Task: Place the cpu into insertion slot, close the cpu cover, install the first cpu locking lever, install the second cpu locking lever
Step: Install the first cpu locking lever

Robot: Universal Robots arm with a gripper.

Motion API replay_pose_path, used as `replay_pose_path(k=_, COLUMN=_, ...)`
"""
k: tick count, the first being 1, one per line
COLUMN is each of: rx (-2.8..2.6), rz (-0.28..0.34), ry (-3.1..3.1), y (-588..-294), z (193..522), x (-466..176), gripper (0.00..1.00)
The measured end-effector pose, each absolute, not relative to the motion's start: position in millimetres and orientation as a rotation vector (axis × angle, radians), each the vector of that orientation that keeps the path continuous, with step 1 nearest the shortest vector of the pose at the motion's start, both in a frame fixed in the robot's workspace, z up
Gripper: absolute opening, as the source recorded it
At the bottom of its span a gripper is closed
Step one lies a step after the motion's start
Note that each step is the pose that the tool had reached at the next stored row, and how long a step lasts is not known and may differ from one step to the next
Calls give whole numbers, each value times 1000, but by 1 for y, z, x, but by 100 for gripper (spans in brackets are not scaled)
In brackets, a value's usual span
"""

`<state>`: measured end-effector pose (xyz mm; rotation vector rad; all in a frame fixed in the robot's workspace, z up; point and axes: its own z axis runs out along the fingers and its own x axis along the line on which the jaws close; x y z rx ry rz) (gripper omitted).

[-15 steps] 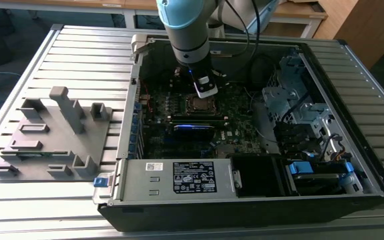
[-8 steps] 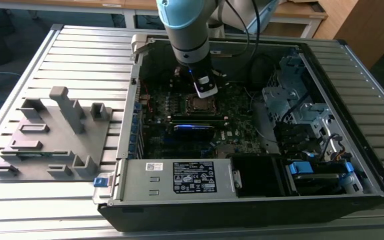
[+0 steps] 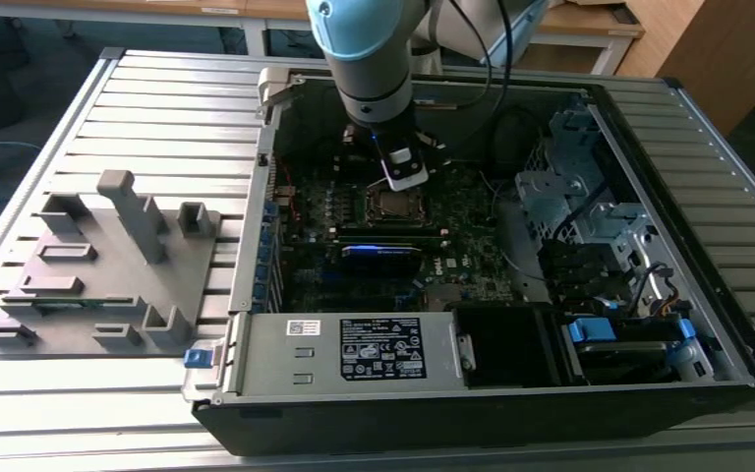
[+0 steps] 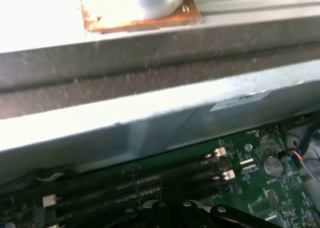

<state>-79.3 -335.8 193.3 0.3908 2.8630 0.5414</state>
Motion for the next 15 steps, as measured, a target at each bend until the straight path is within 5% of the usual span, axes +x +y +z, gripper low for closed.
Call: replay_pose_path(k=15, rx=397, rz=595, ry=2857, y=-336, z=209, x=-80, gripper=10)
